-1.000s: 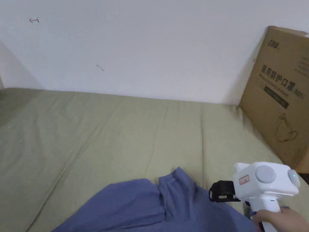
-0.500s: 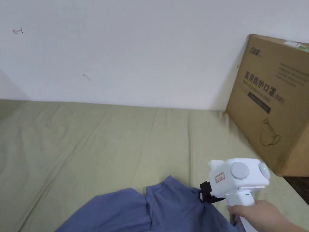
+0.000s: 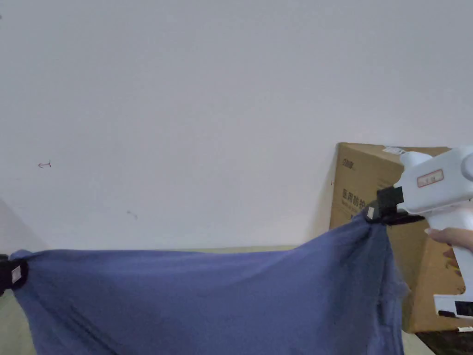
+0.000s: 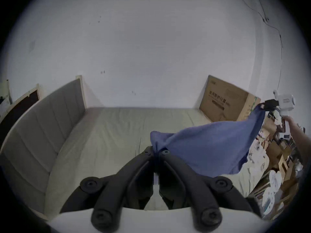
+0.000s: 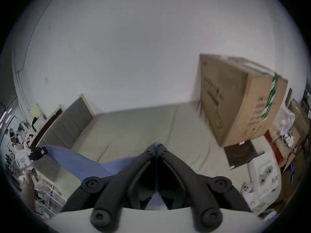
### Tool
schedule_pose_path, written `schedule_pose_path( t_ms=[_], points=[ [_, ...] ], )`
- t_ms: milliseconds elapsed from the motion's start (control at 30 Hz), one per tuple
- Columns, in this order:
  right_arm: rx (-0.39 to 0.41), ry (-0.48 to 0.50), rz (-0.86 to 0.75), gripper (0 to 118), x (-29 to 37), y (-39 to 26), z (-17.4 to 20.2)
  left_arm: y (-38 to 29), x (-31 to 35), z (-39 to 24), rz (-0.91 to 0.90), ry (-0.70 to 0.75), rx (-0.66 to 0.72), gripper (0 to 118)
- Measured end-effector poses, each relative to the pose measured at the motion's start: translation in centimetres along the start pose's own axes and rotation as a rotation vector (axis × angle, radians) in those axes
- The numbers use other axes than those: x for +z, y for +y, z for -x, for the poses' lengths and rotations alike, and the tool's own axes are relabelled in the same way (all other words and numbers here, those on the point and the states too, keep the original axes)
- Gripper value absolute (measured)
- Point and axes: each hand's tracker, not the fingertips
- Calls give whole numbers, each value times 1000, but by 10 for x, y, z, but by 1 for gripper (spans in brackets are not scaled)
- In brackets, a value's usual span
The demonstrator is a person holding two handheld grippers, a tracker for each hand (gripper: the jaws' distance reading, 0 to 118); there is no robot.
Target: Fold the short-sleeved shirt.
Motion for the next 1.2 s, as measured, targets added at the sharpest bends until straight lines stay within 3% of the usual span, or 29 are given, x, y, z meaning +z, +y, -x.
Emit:
schedule_pose_path(
  t_ms=[300, 767, 1000, 1067, 1200],
  points=[
    [1, -64, -191, 0, 17, 106, 21, 124, -25, -7, -63, 61, -20, 3],
    [69, -147, -319, 0, -71, 188, 52, 190, -111, 13, -151, 166, 38, 3],
    [3, -136, -260, 0, -136, 145, 37, 149, -171, 14, -92, 223, 13, 3],
    [-39, -111, -225, 0, -159, 105, 23, 112, -187, 16, -61, 224, 34, 3],
    [-67, -123, -9, 0, -206, -14, -8, 3, -223, 32, 138, 170, 141, 3]
  ],
)
